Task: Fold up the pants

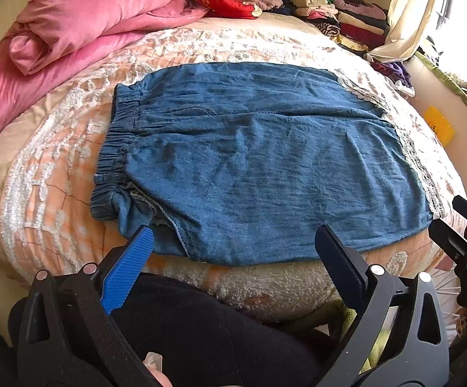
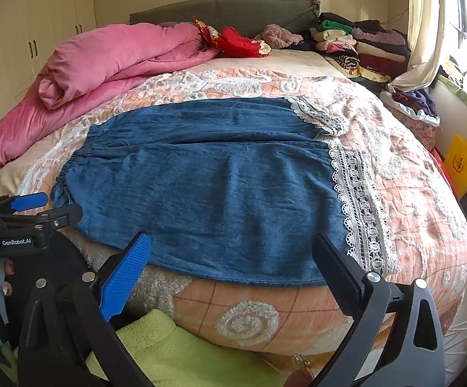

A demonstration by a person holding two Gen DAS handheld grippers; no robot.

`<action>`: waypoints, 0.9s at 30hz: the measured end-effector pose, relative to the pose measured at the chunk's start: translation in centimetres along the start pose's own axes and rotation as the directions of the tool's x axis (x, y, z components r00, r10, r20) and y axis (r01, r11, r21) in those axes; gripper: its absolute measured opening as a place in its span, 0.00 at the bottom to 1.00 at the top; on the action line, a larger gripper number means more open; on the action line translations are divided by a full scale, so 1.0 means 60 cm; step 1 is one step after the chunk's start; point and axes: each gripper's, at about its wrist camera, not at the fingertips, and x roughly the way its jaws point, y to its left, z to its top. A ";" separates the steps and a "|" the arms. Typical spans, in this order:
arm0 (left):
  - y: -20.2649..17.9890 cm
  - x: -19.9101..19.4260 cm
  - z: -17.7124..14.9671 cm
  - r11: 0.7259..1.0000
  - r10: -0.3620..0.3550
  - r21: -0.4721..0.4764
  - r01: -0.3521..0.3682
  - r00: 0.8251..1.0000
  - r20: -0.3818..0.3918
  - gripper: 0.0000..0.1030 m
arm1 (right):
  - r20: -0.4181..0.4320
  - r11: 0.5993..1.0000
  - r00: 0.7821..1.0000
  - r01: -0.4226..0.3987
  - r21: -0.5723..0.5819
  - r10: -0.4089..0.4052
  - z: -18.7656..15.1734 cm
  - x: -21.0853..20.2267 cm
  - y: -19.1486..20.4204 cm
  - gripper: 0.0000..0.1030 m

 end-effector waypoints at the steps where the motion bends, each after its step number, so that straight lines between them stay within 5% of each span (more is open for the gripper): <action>1: 0.000 -0.001 0.001 1.000 -0.001 0.001 0.001 1.000 0.001 0.91 | 0.000 1.000 1.000 -0.002 0.000 0.002 0.000 0.000 0.000 0.96; 27: 0.003 -0.010 0.002 1.000 0.000 -0.002 0.000 1.000 0.012 0.91 | 0.004 1.000 1.000 0.006 0.003 -0.006 0.001 -0.005 0.001 0.96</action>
